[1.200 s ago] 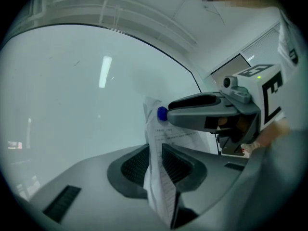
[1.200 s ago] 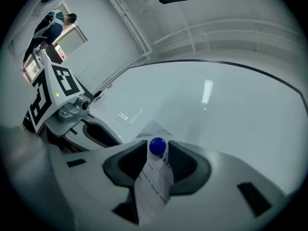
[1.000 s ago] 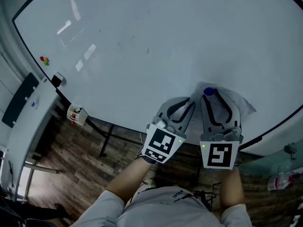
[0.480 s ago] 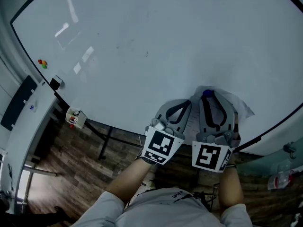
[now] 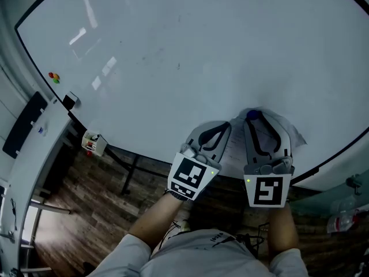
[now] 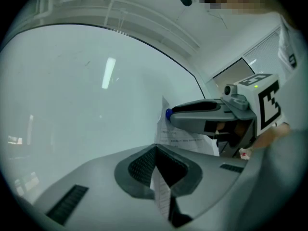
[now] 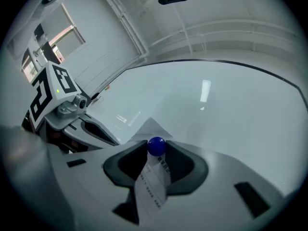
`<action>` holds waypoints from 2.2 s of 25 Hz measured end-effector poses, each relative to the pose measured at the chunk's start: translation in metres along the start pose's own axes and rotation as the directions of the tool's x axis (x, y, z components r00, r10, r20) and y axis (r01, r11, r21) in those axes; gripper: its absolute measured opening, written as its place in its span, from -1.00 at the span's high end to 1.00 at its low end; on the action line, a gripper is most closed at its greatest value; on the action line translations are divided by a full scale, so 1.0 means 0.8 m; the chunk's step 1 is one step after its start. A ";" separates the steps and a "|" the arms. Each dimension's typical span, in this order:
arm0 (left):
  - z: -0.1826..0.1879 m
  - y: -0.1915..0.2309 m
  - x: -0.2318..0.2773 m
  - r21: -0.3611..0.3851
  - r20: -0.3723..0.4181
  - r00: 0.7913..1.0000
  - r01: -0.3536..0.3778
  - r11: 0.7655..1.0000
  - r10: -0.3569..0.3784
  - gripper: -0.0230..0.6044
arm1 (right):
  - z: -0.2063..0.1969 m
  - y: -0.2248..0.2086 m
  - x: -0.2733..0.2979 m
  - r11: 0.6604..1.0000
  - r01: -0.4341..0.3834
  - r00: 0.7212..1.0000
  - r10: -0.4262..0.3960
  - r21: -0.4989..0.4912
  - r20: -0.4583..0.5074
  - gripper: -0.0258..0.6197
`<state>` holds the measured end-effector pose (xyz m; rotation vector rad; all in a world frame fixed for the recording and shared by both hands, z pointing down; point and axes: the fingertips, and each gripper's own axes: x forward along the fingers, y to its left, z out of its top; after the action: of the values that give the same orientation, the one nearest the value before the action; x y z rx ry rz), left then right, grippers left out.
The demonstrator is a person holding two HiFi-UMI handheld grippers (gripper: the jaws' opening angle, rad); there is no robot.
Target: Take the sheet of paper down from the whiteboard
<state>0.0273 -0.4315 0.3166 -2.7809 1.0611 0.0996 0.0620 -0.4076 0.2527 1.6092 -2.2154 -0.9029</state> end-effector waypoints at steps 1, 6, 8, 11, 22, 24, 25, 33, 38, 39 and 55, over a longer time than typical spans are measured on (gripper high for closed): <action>-0.001 0.000 -0.001 -0.006 -0.003 1.000 -0.001 1.000 0.001 0.89 | 0.001 0.000 -0.001 1.000 -0.010 1.000 0.010 0.019 0.009 0.53; -0.007 -0.001 -0.012 -0.023 -0.025 1.000 -0.017 1.000 0.016 0.89 | -0.002 0.003 -0.012 0.976 -0.046 0.998 0.037 0.212 0.047 0.53; -0.011 -0.002 -0.018 -0.026 -0.036 0.999 -0.023 0.999 0.022 0.89 | -0.008 0.004 -0.017 0.959 -0.068 0.997 0.058 0.276 0.043 0.53; -0.018 -0.005 -0.027 -0.027 -0.056 0.998 -0.032 0.999 0.031 0.89 | -0.019 0.002 -0.026 0.945 -0.097 0.995 0.084 0.313 0.053 0.53; -0.055 -0.009 -0.072 -0.024 -0.149 0.982 -0.118 0.993 0.113 0.89 | -0.049 0.025 -0.063 0.846 -0.141 0.990 0.114 0.515 0.084 0.53; -0.063 -0.008 -0.082 -0.023 -0.168 0.977 -0.141 0.990 0.135 0.89 | -0.053 0.027 -0.067 0.830 -0.141 0.990 0.111 0.540 0.087 0.53; -0.066 -0.007 -0.086 -0.023 -0.177 0.973 -0.152 0.988 0.146 0.89 | -0.054 0.028 -0.068 0.824 -0.140 0.990 0.110 0.549 0.087 0.53; -0.072 -0.008 -0.104 -0.011 -0.202 0.961 -0.195 0.981 0.189 0.89 | -0.056 0.035 -0.070 0.798 -0.162 0.987 0.126 0.580 0.102 0.53; -0.067 -0.013 -0.104 0.004 -0.199 0.960 -0.202 0.979 0.198 0.89 | -0.059 0.034 -0.072 0.794 -0.170 0.985 0.138 0.584 0.100 0.54; -0.066 -0.014 -0.103 0.005 -0.199 0.960 -0.201 0.980 0.198 0.89 | -0.060 0.033 -0.073 0.794 -0.169 0.986 0.138 0.584 0.098 0.54; -0.059 -0.015 -0.099 -0.013 -0.182 0.965 -0.192 0.981 0.187 0.89 | -0.061 0.025 -0.074 0.804 -0.154 0.988 0.125 0.574 0.089 0.54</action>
<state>-0.0232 -0.3791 0.3741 -2.7497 1.3792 -0.1161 0.0940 -0.3653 0.3112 1.6178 -2.7798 -0.2147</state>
